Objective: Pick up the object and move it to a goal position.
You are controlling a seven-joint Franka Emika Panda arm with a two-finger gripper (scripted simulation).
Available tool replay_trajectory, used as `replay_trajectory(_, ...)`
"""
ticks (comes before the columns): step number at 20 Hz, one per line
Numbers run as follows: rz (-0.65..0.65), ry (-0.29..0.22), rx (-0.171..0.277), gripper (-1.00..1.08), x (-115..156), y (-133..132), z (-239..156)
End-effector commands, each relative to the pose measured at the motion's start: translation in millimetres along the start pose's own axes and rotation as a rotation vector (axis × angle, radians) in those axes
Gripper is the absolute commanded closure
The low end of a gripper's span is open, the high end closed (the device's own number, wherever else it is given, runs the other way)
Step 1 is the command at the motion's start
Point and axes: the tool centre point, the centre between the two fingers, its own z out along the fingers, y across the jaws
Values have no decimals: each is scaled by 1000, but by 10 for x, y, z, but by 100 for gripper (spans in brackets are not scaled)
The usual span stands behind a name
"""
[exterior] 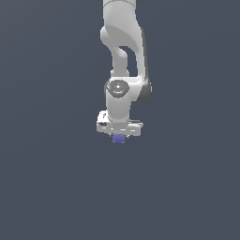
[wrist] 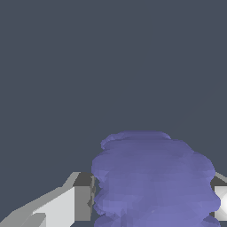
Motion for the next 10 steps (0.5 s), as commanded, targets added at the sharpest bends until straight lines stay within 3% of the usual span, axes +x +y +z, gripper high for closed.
replay_trajectory(1, 0, 0, 0, 108, 156, 117, -109)
replay_trajectory(10, 0, -1, 0, 108, 701, 501, -468)
